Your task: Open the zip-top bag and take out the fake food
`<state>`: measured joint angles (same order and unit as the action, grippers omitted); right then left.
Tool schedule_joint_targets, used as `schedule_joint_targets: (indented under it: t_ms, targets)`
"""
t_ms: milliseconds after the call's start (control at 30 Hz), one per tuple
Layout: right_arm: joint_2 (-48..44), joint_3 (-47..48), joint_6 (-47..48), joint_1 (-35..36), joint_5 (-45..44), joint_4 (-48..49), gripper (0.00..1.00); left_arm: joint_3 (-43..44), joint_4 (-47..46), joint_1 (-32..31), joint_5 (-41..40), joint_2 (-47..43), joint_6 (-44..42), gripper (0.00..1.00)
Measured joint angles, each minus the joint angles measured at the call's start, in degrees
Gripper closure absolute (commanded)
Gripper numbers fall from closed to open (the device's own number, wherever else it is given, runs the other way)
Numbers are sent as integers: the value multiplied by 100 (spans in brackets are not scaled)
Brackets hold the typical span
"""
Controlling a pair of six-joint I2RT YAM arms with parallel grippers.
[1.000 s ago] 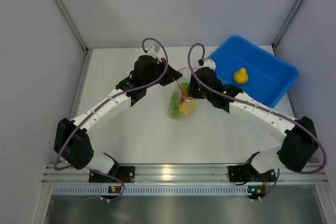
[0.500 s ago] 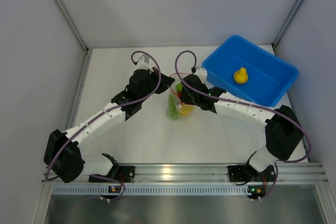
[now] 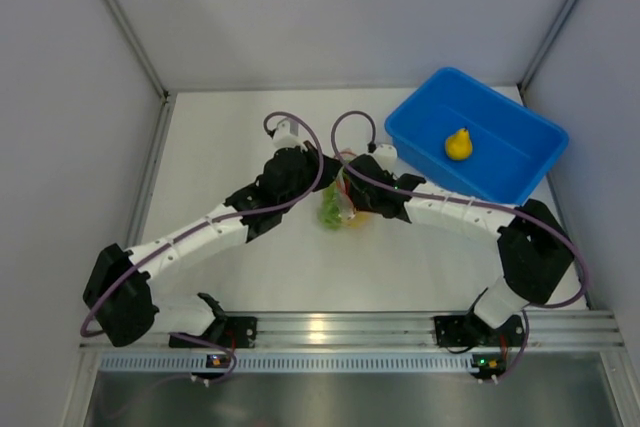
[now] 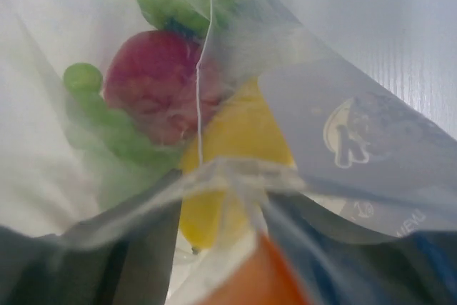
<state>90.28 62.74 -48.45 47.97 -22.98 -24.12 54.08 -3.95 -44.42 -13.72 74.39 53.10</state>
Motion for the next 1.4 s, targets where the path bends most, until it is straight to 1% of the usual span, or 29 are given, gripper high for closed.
schedule_joint_targets:
  t_ms: [100, 267, 300, 333, 500, 533, 667, 800, 933, 1100, 1400]
  targets:
    - [35, -184, -68, -2, 7, 13, 49, 0, 2, -125, -144, 17, -33, 100]
    - [109, -654, -249, -57, 199, 448, 47, -26, 2, -179, -179, 118, -28, 100]
    - [131, -651, -264, -66, 227, 535, 45, -28, 0, -181, -179, 146, -26, 100]
    - [177, -651, -282, -83, 280, 619, 41, -33, 0, -179, -181, 177, -26, 100]
    - [437, -649, -369, -90, 380, 986, 39, -52, -4, -177, -181, 205, -24, 100]
    - [472, -647, -378, -90, 376, 1029, 37, -63, -9, -177, -181, 205, -22, 100]
    - [741, -632, -374, -90, 284, 1091, 36, -98, -7, -177, -155, 229, -2, 100]
    - [951, -616, -306, -111, 157, 1123, 39, -131, 87, -170, -149, 341, -9, 100]
    - [957, -608, -197, -122, 17, 1117, 50, -131, 79, -170, -133, 363, -11, 100]
    - [730, -684, 35, -120, -50, 981, 57, -131, 39, -170, -136, 374, -31, 100]
    - [-369, -656, 476, 2, -354, 487, 58, -127, -81, -170, -133, 573, -61, 100]
